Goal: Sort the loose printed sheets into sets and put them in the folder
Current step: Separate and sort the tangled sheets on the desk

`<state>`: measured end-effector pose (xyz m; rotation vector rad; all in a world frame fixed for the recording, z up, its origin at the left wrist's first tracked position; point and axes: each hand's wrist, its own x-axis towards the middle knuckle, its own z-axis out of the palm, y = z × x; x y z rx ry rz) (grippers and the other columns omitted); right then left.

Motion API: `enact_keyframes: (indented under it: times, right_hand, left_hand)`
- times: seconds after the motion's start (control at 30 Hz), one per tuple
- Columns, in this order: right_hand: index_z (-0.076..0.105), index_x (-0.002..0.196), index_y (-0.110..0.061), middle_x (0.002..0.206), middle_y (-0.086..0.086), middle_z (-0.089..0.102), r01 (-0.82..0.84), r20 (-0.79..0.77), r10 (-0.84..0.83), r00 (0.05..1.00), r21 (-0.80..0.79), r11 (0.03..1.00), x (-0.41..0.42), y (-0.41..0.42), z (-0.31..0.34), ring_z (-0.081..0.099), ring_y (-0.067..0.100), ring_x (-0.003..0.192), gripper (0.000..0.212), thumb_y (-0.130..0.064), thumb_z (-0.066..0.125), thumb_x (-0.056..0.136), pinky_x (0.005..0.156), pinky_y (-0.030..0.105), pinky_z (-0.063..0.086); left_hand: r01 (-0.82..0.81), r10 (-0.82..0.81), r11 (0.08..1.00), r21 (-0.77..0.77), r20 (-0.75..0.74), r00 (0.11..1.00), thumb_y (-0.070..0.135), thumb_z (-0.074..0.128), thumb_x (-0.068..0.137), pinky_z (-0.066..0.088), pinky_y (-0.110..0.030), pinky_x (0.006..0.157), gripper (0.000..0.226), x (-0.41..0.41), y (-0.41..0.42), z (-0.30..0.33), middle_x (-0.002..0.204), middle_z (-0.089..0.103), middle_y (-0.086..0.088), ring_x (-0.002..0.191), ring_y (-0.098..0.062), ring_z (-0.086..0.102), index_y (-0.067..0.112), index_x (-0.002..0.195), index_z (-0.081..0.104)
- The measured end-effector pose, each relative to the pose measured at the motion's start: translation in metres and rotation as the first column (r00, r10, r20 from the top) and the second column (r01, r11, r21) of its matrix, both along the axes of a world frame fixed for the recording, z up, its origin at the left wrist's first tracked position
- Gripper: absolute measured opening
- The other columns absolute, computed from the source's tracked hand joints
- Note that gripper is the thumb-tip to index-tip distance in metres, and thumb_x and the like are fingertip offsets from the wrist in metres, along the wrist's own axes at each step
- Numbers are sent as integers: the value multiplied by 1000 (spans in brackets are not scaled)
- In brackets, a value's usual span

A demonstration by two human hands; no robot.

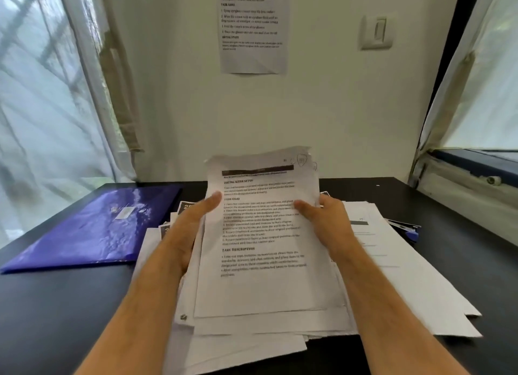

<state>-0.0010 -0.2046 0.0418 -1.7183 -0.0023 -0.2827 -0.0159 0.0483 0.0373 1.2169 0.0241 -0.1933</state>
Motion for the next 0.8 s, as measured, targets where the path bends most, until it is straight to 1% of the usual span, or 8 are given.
enact_keyframes:
  times: [0.13,0.27,0.37,0.43,0.53,0.6,0.67,0.8]
  right_hand:
    - [60,116,-20,107,1,75,-95,-79,105,991,130,987,0,8,1,76,20,83,29,-26,73,90,73,40,64]
    - [60,115,-25,106,1,75,-256,-227,282,932,141,956,-8,7,2,75,24,86,29,-22,73,89,72,42,63]
    - [63,106,-28,101,-2,75,-240,-165,256,953,110,965,-8,9,-2,75,19,78,20,-19,72,90,62,34,62]
    - [64,104,-28,100,-3,75,-161,-74,172,982,137,977,-5,8,-3,75,16,76,19,-19,72,89,59,30,60]
    - [65,108,-26,104,-3,75,-94,14,93,996,207,974,2,4,-3,75,15,81,23,-17,73,88,66,35,62]
    - [66,116,-21,108,-1,75,-126,37,121,992,224,966,4,1,-2,75,19,88,30,-15,73,88,77,44,62]
    - [66,121,-16,111,1,75,-181,80,167,983,242,953,2,1,0,74,23,96,33,-12,71,89,84,50,60]
    - [65,121,-8,112,4,75,-230,250,167,954,248,941,-1,8,12,73,26,99,28,-12,66,93,83,47,61]
  left_hand:
    - [-27,14,987,160,82,997,3,67,89,59,-49,84,32,-3,-9,7,114,73,-17,100,-37,72,8,121,66]
    - [-131,130,991,22,30,991,-2,56,93,59,-52,80,31,-2,-4,4,111,74,-18,101,-40,71,7,121,65]
    - [-114,114,993,-18,-3,993,-4,53,90,60,-52,75,33,-1,0,1,110,73,-20,98,-41,71,8,119,63]
    - [-66,65,997,42,20,998,0,63,88,60,-47,75,32,-2,-2,1,110,74,-18,96,-38,73,7,118,65]
    - [-62,44,980,188,94,995,3,75,80,61,-40,74,37,0,-3,-3,108,76,-12,93,-31,75,8,117,69]
    - [-134,80,953,273,199,977,4,77,80,58,-42,85,36,3,-7,-5,108,76,-6,95,-25,75,12,114,71]
    - [-289,172,911,295,364,915,3,76,82,57,-38,89,31,3,-13,-3,104,77,3,96,-17,74,17,110,72]
    - [-558,305,801,217,654,692,5,67,92,59,-21,77,27,-1,-26,1,102,75,10,96,-5,71,19,115,67]
